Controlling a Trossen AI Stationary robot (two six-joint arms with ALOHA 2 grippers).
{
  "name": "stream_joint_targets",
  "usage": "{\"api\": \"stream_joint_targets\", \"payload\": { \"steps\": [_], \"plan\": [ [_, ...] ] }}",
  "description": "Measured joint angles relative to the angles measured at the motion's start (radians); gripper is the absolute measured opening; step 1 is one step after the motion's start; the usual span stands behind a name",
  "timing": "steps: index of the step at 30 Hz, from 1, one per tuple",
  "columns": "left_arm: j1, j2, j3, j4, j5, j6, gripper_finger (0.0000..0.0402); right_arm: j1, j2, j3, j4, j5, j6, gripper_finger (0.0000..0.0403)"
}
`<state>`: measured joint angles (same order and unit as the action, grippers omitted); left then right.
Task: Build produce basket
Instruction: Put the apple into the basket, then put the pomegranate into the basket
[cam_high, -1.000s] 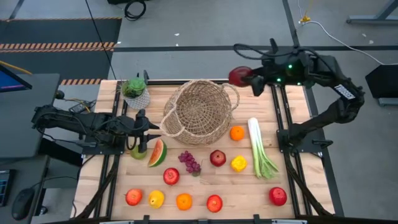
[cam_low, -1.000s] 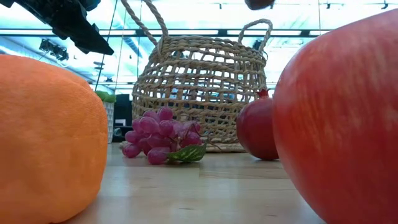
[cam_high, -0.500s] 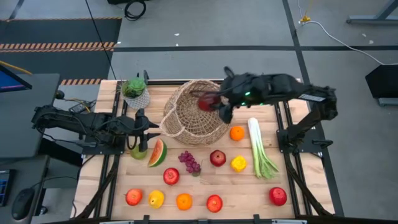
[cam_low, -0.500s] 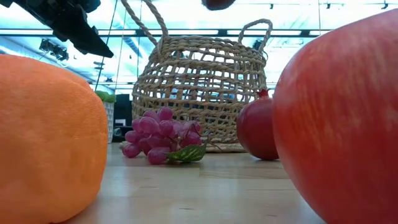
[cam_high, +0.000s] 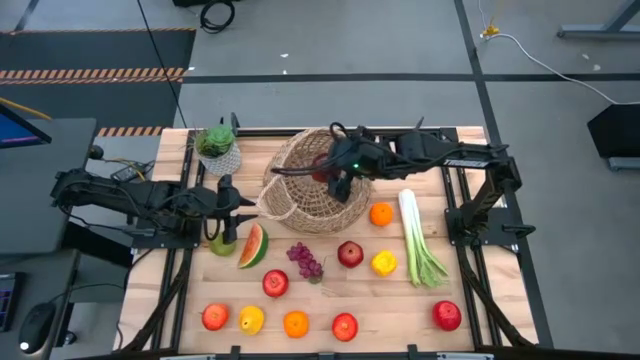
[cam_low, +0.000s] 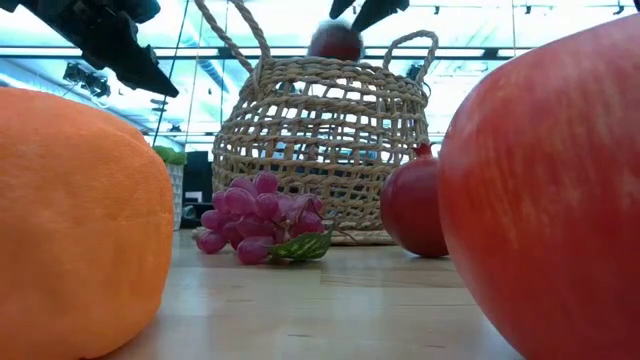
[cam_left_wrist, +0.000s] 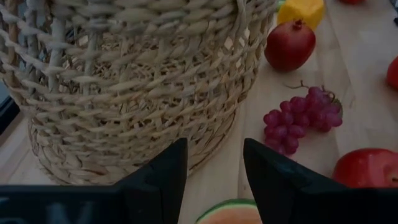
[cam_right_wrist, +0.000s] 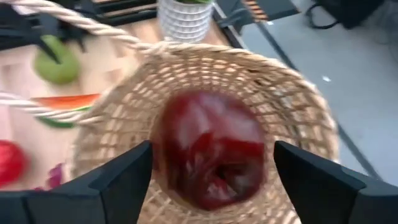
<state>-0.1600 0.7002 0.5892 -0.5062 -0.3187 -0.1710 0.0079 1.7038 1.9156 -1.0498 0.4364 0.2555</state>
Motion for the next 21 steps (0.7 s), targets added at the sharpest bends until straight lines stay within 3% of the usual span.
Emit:
{"api": "stream_joint_targets", "payload": {
  "steps": [8,15,21],
  "plan": [
    [0.0,0.0,0.0,-0.014,0.0,0.0,0.0164,-0.019,-0.01,0.0,0.008,0.006,0.041,0.0383],
    [0.0,0.0,0.0,-0.015,0.0,0.001,0.0165,0.015,-0.01,0.0,-0.078,-0.101,0.043,0.039],
    [0.0,0.0,0.0,-0.015,0.0,0.0,0.0164,0.078,-0.023,0.001,-0.228,-0.218,0.168,0.0391]
  ]
}}
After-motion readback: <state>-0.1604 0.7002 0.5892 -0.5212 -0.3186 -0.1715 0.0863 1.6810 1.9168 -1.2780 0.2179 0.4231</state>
